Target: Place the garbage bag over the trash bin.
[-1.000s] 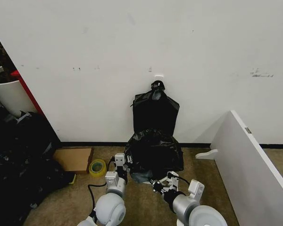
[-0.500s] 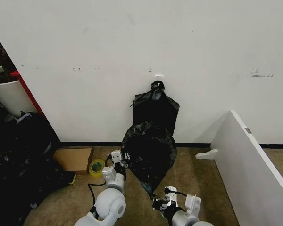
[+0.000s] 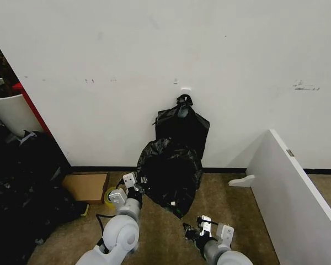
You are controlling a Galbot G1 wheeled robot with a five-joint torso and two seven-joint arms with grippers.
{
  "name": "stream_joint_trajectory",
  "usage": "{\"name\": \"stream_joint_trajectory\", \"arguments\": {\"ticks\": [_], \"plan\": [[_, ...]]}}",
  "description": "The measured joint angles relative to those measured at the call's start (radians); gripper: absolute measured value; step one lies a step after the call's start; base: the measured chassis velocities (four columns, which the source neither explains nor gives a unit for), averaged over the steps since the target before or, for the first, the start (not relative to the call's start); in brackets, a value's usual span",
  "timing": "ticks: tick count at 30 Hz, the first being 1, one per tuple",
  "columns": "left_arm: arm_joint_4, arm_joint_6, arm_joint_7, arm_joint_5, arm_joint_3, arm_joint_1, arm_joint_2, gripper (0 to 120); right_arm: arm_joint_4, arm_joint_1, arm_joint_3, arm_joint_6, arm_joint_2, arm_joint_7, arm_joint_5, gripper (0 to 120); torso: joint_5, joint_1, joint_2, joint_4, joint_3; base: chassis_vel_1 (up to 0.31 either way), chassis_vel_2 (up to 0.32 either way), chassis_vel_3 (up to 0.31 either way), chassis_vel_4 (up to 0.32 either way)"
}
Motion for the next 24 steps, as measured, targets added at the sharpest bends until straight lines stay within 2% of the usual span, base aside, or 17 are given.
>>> {"name": "stream_joint_trajectory", "arguments": {"ticks": [3,5,10,11,17,19,24], "plan": [[0.009,-0.01,0.001,0.016,-0.001,0.0,0.0,0,0.013,-0.012,0.009,0.007,-0.01,-0.009,-0.003,0,-0.0001,0.0,0.0,0.0001,0.0,0.0,0.0,0.0,0.0],[0.016,-0.017,0.001,0.023,-0.001,0.0,-0.001,0,0.024,-0.024,0.02,0.012,-0.019,-0.022,-0.008,5,0.0,0.0,0.0,0.0001,0.0,0.0,0.0,0.0,0.0],[0.029,-0.039,-0.006,0.026,-0.007,-0.008,0.002,0,0.132,-0.11,0.07,-0.001,-0.067,-0.185,-0.03,29,-0.0002,0.0,0.0,0.0,0.0,0.0,0.0,0.0,0.0],[0.029,-0.039,-0.006,0.026,-0.007,-0.008,0.002,0,0.132,-0.11,0.07,-0.001,-0.067,-0.185,-0.03,29,-0.0002,0.0,0.0,0.0,0.0,0.0,0.0,0.0,0.0],[0.029,-0.041,-0.007,0.031,-0.008,-0.01,0.005,0,0.221,-0.134,0.081,-0.001,-0.075,-0.226,-0.055,53,-0.0001,0.0,0.0,0.0,0.0,0.0,0.0,0.0,0.0],[0.028,-0.041,-0.007,0.031,-0.008,-0.009,0.006,0,0.225,-0.134,0.087,0.008,-0.074,-0.226,-0.053,56,-0.0002,0.0,0.0,0.0,0.0,0.0,0.0,0.0,0.0],[0.02,-0.04,-0.004,0.032,-0.001,-0.002,0.014,0,0.215,-0.109,0.138,0.045,-0.064,-0.221,-0.014,77,0.0,0.0,0.0,0.0002,0.0,0.0,0.0,0.0,0.0]]}}
